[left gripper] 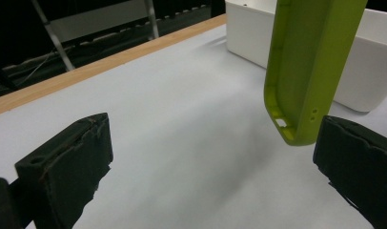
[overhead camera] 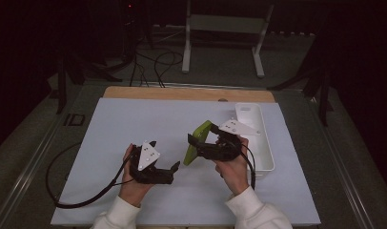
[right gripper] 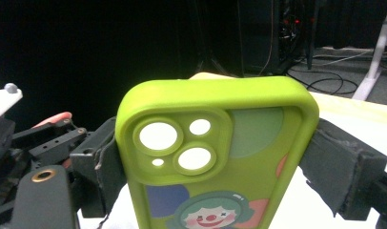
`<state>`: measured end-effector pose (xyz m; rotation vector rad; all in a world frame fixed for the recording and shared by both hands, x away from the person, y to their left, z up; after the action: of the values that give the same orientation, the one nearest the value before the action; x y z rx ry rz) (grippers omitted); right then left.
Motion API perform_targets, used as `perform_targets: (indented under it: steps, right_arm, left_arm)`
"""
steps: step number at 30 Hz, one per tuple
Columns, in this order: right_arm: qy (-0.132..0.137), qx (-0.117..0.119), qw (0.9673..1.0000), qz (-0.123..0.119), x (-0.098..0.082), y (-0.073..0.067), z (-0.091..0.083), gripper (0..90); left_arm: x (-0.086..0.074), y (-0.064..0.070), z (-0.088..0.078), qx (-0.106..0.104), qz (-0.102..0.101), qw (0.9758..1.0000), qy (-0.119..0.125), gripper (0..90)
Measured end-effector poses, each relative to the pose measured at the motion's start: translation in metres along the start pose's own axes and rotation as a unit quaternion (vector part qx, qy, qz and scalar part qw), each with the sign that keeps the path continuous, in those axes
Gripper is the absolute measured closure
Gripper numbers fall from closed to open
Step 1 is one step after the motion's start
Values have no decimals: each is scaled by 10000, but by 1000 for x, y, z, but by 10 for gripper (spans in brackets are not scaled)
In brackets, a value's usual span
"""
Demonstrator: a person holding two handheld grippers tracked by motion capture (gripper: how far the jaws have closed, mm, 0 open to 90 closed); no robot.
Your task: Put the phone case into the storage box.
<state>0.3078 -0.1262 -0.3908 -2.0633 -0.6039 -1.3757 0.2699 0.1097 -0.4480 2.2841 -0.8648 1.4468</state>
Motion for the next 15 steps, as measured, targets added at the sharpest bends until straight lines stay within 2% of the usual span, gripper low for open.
perform_targets:
  steps: [15]
  right_arm:
    - [-1,-113,9999,-15,5,6,3,163]
  left_arm:
    - [-8,-18,-9,171,-140,9998,-31,1]
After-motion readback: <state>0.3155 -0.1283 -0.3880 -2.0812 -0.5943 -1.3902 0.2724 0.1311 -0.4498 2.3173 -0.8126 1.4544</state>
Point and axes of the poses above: each handheld gripper's, and its own axes: z roughly forward along the jaws, x roughly out of its top, y roughly to its right, the point moved 1 cm from there along z, roughly forward along the jaws
